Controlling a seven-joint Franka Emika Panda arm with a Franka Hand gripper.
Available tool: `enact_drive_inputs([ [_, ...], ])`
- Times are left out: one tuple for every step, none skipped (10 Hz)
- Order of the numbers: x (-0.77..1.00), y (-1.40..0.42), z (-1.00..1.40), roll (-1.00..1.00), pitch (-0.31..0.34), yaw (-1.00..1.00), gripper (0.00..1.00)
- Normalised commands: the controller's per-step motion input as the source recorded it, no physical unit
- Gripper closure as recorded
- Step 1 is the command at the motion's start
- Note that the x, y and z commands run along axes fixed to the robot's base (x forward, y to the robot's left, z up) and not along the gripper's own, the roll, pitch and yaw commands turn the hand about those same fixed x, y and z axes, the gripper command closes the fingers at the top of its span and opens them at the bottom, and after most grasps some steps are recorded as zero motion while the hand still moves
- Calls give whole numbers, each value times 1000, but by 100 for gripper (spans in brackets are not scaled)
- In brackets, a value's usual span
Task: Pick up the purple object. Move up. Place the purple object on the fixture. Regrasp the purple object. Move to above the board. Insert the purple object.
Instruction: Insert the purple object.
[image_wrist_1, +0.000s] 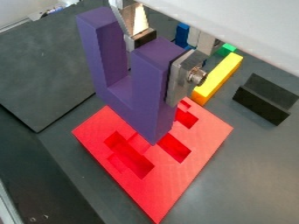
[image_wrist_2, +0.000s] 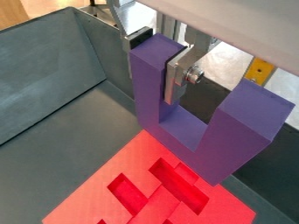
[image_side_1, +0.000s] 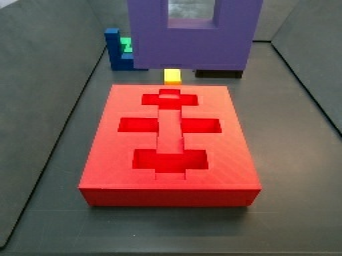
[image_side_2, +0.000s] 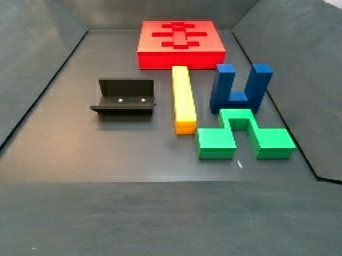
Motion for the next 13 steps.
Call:
enact_drive_inputs([
  [186,-40,-317,79,0,77,100],
  [460,-71,-680,219,123,83,100],
  [491,-49,-686,219,130,60,100],
  [434,0,-517,287,186,14,100],
  [71,-83,-394,321,221,206,100],
  [0,-286,-543,256,207,137,100],
  [-63,-257,-580,70,60,74,100],
  [0,-34,-686,-54,-73,31,100],
  [-94,-6,-586,0,-260,46,100],
  [-106,-131,-366,167,-244,60,100],
  [-266,-157,-263,193,-81,29,100],
  [-354,-149,-200,100,-67,0,100],
  [-391,-146,-300,73,-161,0,100],
])
